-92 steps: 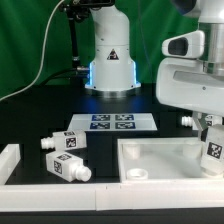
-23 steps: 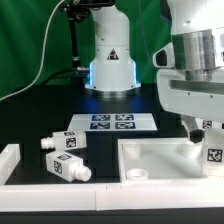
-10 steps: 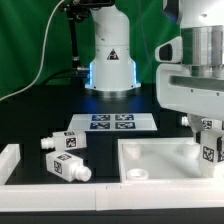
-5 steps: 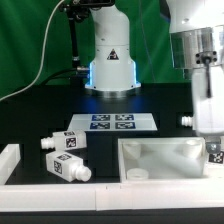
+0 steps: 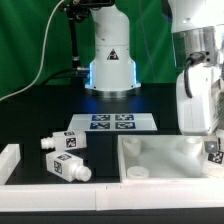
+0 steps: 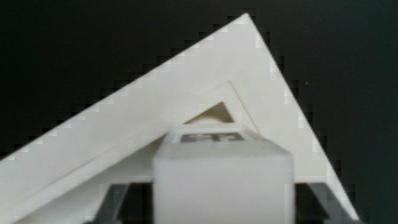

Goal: Assemble one leg

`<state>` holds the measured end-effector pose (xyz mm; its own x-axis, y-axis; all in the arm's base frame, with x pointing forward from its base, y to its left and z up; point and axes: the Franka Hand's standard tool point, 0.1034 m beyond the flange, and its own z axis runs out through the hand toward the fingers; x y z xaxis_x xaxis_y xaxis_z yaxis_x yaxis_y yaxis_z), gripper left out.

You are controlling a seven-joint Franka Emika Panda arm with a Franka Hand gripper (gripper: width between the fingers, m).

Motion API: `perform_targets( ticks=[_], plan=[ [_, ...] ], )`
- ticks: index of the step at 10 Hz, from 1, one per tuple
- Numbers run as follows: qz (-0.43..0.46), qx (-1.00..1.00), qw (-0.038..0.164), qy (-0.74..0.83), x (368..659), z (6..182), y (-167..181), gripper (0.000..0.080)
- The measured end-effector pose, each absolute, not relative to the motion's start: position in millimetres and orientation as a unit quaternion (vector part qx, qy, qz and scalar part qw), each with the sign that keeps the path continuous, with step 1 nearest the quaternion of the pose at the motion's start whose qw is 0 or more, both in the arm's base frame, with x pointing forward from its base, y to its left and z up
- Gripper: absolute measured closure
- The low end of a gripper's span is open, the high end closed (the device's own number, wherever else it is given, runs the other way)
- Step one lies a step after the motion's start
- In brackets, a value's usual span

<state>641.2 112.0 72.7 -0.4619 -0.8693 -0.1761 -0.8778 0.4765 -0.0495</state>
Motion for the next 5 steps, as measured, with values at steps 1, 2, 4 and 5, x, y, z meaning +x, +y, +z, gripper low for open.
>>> perform_targets(
  ticks=[1,2,4,5],
  plan=[
    [0.024,-0.512,0.089,0.854,641.2,72.8,111.9,0.051],
    [0.024,-0.513,0.089,0.853,641.2,72.6,111.9,0.051],
    [0.023,-0.515,0.089,0.852,641.3,72.3,111.9,0.0321],
    [0.022,-0.524,0.089,0.847,641.4,72.4,111.9,0.0189]
  ],
)
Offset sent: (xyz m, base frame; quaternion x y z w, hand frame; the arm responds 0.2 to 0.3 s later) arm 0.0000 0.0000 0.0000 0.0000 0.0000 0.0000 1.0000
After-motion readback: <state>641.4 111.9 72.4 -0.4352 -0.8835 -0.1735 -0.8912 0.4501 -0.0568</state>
